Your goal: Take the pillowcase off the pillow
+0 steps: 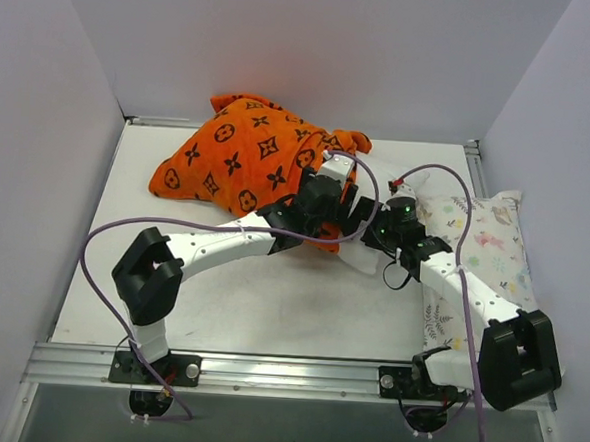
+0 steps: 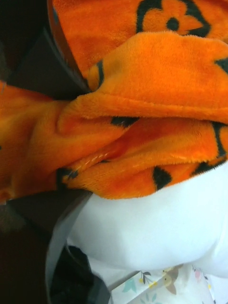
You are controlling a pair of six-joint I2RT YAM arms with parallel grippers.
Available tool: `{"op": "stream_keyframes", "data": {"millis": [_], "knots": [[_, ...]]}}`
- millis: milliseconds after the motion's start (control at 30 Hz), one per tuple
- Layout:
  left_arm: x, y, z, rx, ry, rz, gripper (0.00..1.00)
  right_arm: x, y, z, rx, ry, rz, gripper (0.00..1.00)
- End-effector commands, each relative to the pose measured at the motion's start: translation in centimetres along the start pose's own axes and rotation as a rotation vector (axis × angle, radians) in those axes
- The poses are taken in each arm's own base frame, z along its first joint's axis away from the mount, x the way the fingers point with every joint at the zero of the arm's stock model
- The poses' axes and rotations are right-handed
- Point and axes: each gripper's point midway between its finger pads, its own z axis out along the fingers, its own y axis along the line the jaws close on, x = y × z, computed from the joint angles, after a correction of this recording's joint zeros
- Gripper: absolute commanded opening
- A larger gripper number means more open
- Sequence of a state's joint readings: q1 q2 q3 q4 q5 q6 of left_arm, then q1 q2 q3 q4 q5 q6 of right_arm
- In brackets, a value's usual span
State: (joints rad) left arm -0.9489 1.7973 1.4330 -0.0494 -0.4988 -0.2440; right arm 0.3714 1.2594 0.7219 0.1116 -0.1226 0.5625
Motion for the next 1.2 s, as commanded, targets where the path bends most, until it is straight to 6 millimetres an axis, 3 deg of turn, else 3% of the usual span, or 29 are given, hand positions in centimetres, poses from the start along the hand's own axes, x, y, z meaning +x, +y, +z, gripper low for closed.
{"op": "stream_keyframes", "data": {"millis": [0, 33, 67, 100, 200, 233, 300, 433, 500, 533, 600, 633, 667, 733, 767, 833, 967, 1000, 1033, 1067, 1100, 1167], "knots": [[0.6, 2.0, 0.9, -0.053, 0.022, -0.061, 0.72, -1.5, 1.3, 0.8, -0.058, -0.013, 0.011, 0.69], [0.9, 2.2, 1.1, -0.057, 0.028, -0.07, 0.67, -1.6, 1.2, 0.8, -0.056, -0.014, 0.014, 0.49], [1.5, 2.8, 1.3, -0.068, 0.05, -0.068, 0.61, -1.7, 1.1, 0.8, -0.049, -0.013, 0.017, 0.1], [1.7, 3.1, 1.4, -0.071, 0.06, -0.07, 0.49, -2.1, 1.1, 0.6, -0.04, -0.008, 0.016, 0.0], [2.2, 5.4, 1.6, -0.123, 0.093, -0.086, 0.03, -3.3, 0.6, -0.6, 0.021, -0.024, 0.001, 0.0], [2.2, 6.5, 1.5, -0.161, 0.098, -0.103, 0.0, -4.0, 0.6, -1.0, 0.029, -0.044, -0.016, 0.0], [2.4, 10.4, 1.0, -0.266, 0.13, -0.129, 0.0, -4.5, -0.2, -2.6, 0.076, -0.05, -0.026, 0.0], [2.6, 18.8, -1.1, -0.519, 0.131, -0.206, 0.0, -7.6, -1.2, -5.9, 0.154, -0.116, -0.031, 0.0], [2.7, 23.2, -2.8, -0.662, 0.134, -0.219, 0.0, -8.5, -1.9, -7.4, 0.183, -0.143, -0.015, 0.0], [3.7, 26.9, -4.0, -0.767, 0.152, -0.259, 0.0, -9.2, -2.3, -8.1, 0.196, -0.162, 0.002, 0.0], [4.4, 31.3, -5.8, -0.878, 0.154, -0.339, 0.0, -9.8, -2.9, -9.5, 0.22, -0.185, 0.018, 0.0], [5.7, 34.9, -7.2, -0.966, 0.163, -0.417, 0.0, -10.3, -3.4, -10.0, 0.232, -0.199, 0.033, 0.0], [5.7, 36.1, -8.0, -0.99, 0.15, -0.453, 0.0, -10.8, -3.3, -10.5, 0.225, -0.211, 0.042, 0.0], [5.8, 37.1, -8.2, -0.977, 0.148, -0.489, 0.0, -11.2, -3.3, -10.9, 0.222, -0.214, 0.052, 0.0], [5.2, 36.6, -8.0, -0.944, 0.145, -0.48, 0.0, -11.6, -3.0, -10.9, 0.213, -0.218, 0.057, 0.0], [4.3, 34.8, -7.1, -0.873, 0.15, -0.443, 0.0, -11.6, -2.5, -10.6, 0.187, -0.202, 0.058, 0.0], [2.6, 29.2, -5.1, -0.666, 0.141, -0.402, 0.0, -11.7, -2.0, -10.1, 0.17, -0.184, 0.05, 0.0], [2.2, 27.8, -5.2, -0.637, 0.132, -0.393, 0.15, -12.0, -1.8, -10.4, 0.164, -0.192, 0.048, 0.0], [1.6, 26.9, -4.9, -0.595, 0.11, -0.401, 0.21, -12.2, -1.6, -10.5, 0.155, -0.194, 0.04, 0.0], [1.1, 25.7, -4.9, -0.53, 0.101, -0.411, 0.34, -12.3, -1.4, -10.7, 0.147, -0.193, 0.036, 0.0], [1.3, 24.7, -4.7, -0.484, 0.105, -0.423, 0.6, -12.8, -0.9, -11.1, 0.134, -0.203, 0.031, 0.0], [0.0, 22.6, -4.8, -0.36, 0.081, -0.449, 0.73, -13.0, 0.3, -11.3, 0.079, -0.187, 0.022, 0.0]]}}
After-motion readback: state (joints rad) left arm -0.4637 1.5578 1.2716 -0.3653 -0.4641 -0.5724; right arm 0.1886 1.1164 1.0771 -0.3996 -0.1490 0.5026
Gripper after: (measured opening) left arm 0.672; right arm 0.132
